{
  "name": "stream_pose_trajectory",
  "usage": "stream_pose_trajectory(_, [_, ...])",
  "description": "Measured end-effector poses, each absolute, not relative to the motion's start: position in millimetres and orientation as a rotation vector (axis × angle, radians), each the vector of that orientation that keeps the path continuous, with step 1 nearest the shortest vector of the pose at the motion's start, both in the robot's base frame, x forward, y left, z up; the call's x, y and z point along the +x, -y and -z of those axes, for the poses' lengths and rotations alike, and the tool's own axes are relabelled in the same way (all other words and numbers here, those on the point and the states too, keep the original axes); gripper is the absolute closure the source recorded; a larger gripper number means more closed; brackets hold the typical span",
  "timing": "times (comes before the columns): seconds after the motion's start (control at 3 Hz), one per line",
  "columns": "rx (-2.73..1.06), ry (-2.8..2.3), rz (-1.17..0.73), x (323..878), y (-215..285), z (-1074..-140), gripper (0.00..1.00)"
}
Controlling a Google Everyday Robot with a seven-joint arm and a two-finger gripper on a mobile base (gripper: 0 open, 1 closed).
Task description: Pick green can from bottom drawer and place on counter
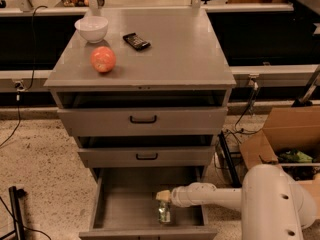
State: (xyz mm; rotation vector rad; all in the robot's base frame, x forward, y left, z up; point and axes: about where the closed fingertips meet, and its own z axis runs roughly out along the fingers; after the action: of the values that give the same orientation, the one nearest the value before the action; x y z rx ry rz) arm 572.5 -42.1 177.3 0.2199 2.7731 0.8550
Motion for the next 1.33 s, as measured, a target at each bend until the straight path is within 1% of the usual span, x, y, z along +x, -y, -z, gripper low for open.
stream_pose_trajectory(0.33, [0.22, -2.773, -0.855, 572.5, 42.1, -177.3, 1.0])
stream_pose_trajectory(0.67, [0.23, -2.757, -0.917, 577.3, 42.0, -181.3, 1.0])
stream_pose_trajectory(1.0, [0.264, -2.649, -1.073, 597.4, 59.9, -216.5, 1.0])
stream_pose_trajectory(1.33, [0.209, -2.491, -1.15, 610.6, 94.4, -279.5, 1.0])
